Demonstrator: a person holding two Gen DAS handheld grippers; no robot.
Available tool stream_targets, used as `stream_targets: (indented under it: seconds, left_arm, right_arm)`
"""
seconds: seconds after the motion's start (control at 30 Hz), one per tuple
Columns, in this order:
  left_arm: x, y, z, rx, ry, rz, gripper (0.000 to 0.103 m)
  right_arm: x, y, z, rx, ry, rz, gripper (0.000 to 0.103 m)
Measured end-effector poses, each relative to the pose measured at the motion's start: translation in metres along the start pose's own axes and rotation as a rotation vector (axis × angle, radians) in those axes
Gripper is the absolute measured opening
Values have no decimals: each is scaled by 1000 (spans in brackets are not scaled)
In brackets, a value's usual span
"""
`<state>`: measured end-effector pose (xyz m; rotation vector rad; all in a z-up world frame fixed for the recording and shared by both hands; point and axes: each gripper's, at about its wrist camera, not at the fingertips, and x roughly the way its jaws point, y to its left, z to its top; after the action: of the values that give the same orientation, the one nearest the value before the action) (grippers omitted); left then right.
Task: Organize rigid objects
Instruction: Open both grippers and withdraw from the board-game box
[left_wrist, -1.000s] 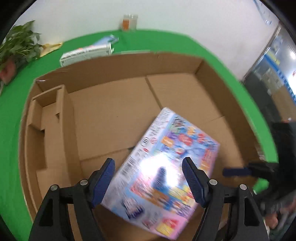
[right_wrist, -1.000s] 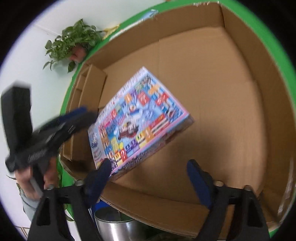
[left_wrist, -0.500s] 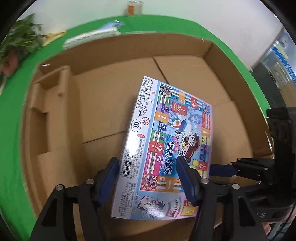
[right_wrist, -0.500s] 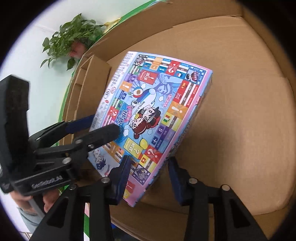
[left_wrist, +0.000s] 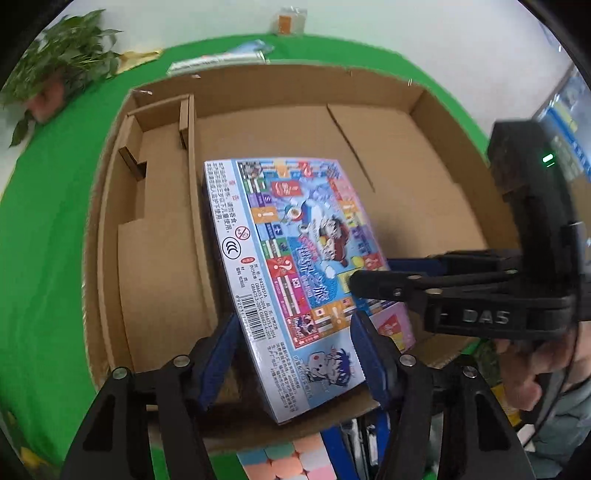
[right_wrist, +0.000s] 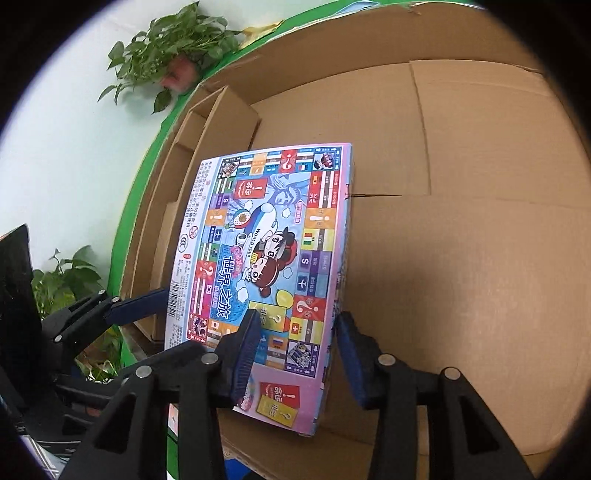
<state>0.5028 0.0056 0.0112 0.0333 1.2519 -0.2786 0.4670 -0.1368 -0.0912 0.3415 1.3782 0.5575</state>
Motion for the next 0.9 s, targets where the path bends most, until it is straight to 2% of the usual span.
stream_targets:
  seconds: [0.17,0.23,0.27,0.33,0.37,0.43,0.47,0.5,0.53,0.57,0.6,0.7,0.83,0.87,0.9]
  left_arm:
    - [-42,2,-4,-9,-111,0,59]
    - [-45,-1,-31,-4,-154,-2,59]
    - [-55,-3,-33,-2,-189,2,59]
    - [-69,-9,-46,-2,-264,24,60]
    - [-68,-18,-67,-1,-306,34,61]
    - [-85,-19,-94,2,-415,72,76]
    - [-85,-20,-103,-5,-467,103,94]
    - [-87,-15,-105,-16,-505,124,102]
    - [-99,-20,-117,-39,-581,154,102]
    - [-105,-27,-128,-47,-626,163,102]
    - [-109,-31,-136,-51,-644,162,102]
    - [-126,-40,-156,-96,-646,132,102]
    - [-133,-59,-185,-119,-644,71,100]
    - [-130,-63,-190,-123,-640,61,88]
    - [-132,-67,-196,-120,-625,41,61]
  right_arm:
    - [-1,4,-1,-5,-11,4,45]
    - [-4,1,-3,-3,-22,16,51]
    - [-6,2,-6,-13,-27,12,52]
    - [-12,8,-11,-40,-42,-37,60]
    - [-23,12,-18,-60,-81,-72,62]
    - [-46,21,-32,-102,-171,-124,82]
    - [-60,25,-43,-126,-237,-162,85]
    - [-74,29,-54,-147,-298,-214,87]
    - [-83,30,-62,-153,-334,-256,90]
    - [-94,32,-77,-154,-383,-312,94]
    - [-101,35,-90,-162,-407,-340,103]
    - [-111,45,-123,-211,-436,-422,103]
    - [-130,58,-164,-232,-501,-453,103]
    - [-136,60,-175,-235,-521,-460,103]
    - [-139,63,-184,-236,-534,-462,103]
